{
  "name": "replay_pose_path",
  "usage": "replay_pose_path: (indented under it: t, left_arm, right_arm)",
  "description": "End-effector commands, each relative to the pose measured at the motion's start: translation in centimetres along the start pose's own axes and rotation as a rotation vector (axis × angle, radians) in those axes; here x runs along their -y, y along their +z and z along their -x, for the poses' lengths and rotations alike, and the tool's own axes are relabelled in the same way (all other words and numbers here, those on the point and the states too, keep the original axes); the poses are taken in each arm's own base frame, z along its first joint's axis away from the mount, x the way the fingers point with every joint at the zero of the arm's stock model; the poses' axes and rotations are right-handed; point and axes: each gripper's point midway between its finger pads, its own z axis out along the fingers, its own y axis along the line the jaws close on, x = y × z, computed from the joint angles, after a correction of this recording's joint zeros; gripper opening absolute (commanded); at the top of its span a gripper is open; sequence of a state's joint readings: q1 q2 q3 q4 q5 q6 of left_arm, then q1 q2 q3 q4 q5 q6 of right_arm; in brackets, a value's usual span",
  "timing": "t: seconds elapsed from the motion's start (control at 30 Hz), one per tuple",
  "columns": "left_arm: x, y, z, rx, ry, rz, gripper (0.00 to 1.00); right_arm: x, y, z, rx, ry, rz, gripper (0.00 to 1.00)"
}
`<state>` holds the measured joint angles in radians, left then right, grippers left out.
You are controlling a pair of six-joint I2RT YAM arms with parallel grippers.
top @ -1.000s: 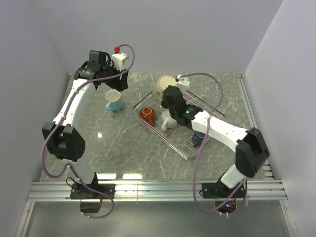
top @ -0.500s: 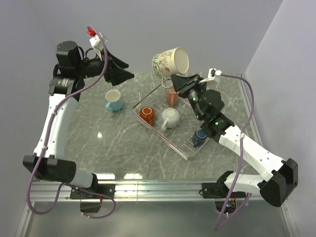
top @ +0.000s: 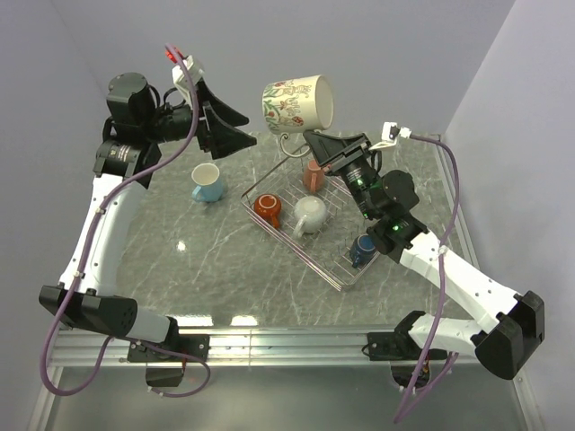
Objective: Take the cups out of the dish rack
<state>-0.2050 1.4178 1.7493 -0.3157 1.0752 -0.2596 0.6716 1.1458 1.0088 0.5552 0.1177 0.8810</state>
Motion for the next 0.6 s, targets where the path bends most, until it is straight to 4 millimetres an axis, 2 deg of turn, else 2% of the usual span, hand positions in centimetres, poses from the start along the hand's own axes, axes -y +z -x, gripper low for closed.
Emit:
replay_pose_path:
  t: [0.0, 0.2, 0.4, 0.53, 0.57]
  left_arm:
    - [1.7, 0.1, 2.3, 0.044, 0.062, -0.020, 0.80]
    - [1.6, 0.7, 3.4, 0.070, 0.062, -0.044, 0.79]
    - [2.6, 1.6, 3.6, 0.076, 0.000, -0.138, 0.75]
    - [2.5, 2.5, 3.6, 0.076, -0.024, -0.148, 0.67]
    - [2.5, 2.6, 3.6, 0.076, -0.032, -0.157, 0.63]
  right_arm:
    - [-10.4, -2.0, 6.6, 0.168, 0.095, 0.342, 0.00]
    - [-11.0, -1.7, 5.7, 0.124, 0.141, 0.387, 0.00]
    - [-11.3, -1.1, 4.5, 0.073, 0.174, 0.424, 0.00]
    - [-11.6, -0.6, 3.5, 0.036, 0.186, 0.447, 0.00]
    - [-11.9, -0.6, 3.4, 0.031, 0.191, 0.457, 0.00]
